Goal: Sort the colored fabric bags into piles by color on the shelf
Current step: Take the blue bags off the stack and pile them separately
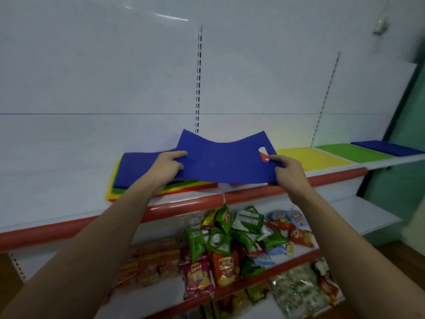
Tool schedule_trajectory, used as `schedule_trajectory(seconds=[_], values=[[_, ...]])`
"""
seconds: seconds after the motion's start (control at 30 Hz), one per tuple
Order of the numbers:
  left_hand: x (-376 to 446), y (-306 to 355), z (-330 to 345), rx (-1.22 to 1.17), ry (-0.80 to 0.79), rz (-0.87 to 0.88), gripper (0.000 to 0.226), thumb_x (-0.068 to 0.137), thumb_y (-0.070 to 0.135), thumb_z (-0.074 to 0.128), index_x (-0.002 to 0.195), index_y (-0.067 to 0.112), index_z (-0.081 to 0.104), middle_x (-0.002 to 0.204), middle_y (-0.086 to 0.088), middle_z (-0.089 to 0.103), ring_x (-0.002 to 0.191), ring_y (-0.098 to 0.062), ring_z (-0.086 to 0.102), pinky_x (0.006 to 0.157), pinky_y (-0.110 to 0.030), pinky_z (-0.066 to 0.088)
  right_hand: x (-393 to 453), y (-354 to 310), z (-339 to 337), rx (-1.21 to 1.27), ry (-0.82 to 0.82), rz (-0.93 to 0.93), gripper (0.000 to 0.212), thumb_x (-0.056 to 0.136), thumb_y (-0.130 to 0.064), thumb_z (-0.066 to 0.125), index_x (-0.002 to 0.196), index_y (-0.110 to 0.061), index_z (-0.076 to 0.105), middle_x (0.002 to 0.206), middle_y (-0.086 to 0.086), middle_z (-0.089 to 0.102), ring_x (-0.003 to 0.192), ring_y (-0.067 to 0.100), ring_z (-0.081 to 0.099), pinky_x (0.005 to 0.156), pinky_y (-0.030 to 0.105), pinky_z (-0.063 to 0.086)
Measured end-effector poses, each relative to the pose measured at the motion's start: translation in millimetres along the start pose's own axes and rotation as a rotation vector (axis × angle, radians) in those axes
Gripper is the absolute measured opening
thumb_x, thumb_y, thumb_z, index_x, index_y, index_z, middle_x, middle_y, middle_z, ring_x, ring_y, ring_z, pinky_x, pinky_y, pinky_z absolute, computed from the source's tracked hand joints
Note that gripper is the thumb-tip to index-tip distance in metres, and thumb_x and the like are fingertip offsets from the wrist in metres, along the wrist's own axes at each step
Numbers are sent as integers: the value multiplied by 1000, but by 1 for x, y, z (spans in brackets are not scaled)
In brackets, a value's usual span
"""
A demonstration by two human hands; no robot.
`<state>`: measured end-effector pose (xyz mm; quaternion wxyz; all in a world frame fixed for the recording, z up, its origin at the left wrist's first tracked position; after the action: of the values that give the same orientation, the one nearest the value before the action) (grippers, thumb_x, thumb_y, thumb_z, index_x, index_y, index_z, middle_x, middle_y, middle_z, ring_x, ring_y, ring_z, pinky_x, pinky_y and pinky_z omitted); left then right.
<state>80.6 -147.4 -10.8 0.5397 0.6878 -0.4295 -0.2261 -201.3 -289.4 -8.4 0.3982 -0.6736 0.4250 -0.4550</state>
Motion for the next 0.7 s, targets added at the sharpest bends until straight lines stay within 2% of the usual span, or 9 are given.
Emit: schedule_trajectory(seconds=[0.1, 0.2, 0.3, 0.4, 0.47, 0.53, 0.6, 0.63, 0.7], values=[[-2, 12, 34, -5, -37, 44, 48, 96, -3, 51, 142, 9, 51, 139, -6, 50, 113, -24, 57, 101, -42, 50, -14, 10, -40, 24, 58, 56, 45, 94, 13, 32, 130, -1, 55, 118, 10, 52, 79, 12, 58, 64, 32, 55], [-6, 25, 72, -31, -98, 56, 52, 93, 2, 60, 143, 8, 48, 146, -9, 46, 117, -25, 57, 98, -36, 51, -24, 20, -79, 51, 99, 77, 39, 96, 5, 45, 134, -2, 51, 121, 8, 49, 79, 11, 59, 51, 25, 55], [-8, 41, 114, -29, -169, 61, 55, 92, 3, 64, 144, 10, 48, 144, -10, 46, 107, -22, 58, 86, -30, 53, -29, 33, -120, 63, 145, 103, 42, 95, 3, 50, 137, -3, 49, 122, 9, 48, 83, 19, 60, 49, 22, 56], [-7, 52, 155, -36, -208, 64, 58, 90, 1, 65, 144, 9, 47, 144, -11, 46, 113, -27, 59, 94, -38, 53, -31, 47, -160, 46, 178, 108, 43, 95, 4, 49, 138, -4, 49, 123, 10, 48, 87, 23, 61, 50, 21, 56], [-6, 59, 189, -45, -228, 79, 58, 88, -1, 66, 143, 8, 49, 144, -9, 48, 114, -26, 58, 96, -36, 51, -33, 58, -191, 34, 207, 110, 43, 94, 6, 48, 136, -5, 51, 121, 8, 52, 86, 21, 62, 54, 24, 58], [-8, 69, 228, -28, -258, 98, 57, 88, 0, 66, 143, 9, 49, 143, -7, 48, 110, -20, 57, 85, -24, 50, -35, 71, -226, 30, 236, 137, 43, 94, 8, 47, 135, -6, 52, 112, 4, 56, 85, 20, 62, 62, 30, 59], [-14, 81, 272, -35, -295, 100, 56, 90, 0, 65, 143, 10, 50, 139, -4, 48, 104, -17, 56, 68, -13, 48, -39, 87, -265, 12, 264, 177, 43, 95, 7, 47, 136, -6, 51, 115, 4, 55, 91, 25, 64, 67, 34, 59], [-18, 86, 291, -55, -314, 85, 56, 90, -1, 64, 143, 11, 49, 137, -4, 48, 101, -17, 57, 63, -13, 49, -40, 96, -283, 3, 277, 194, 44, 95, 7, 48, 137, -6, 50, 118, 6, 53, 96, 28, 63, 65, 32, 59], [-22, 92, 330, -96, -360, 44, 57, 91, -2, 63, 144, 12, 48, 138, -8, 49, 99, -21, 62, 68, -26, 57, -42, 111, -315, -2, 309, 222, 45, 95, 7, 48, 138, -5, 50, 119, 8, 51, 96, 29, 63, 56, 25, 59]])
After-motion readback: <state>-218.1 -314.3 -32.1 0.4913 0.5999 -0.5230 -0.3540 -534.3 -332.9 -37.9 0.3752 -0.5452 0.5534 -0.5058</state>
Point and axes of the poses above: each hand's wrist, its own x-axis towards the middle knuckle, its own z-axis out of the palm, y = z × x, the point moved 6 cm from there along x, towards the middle knuckle
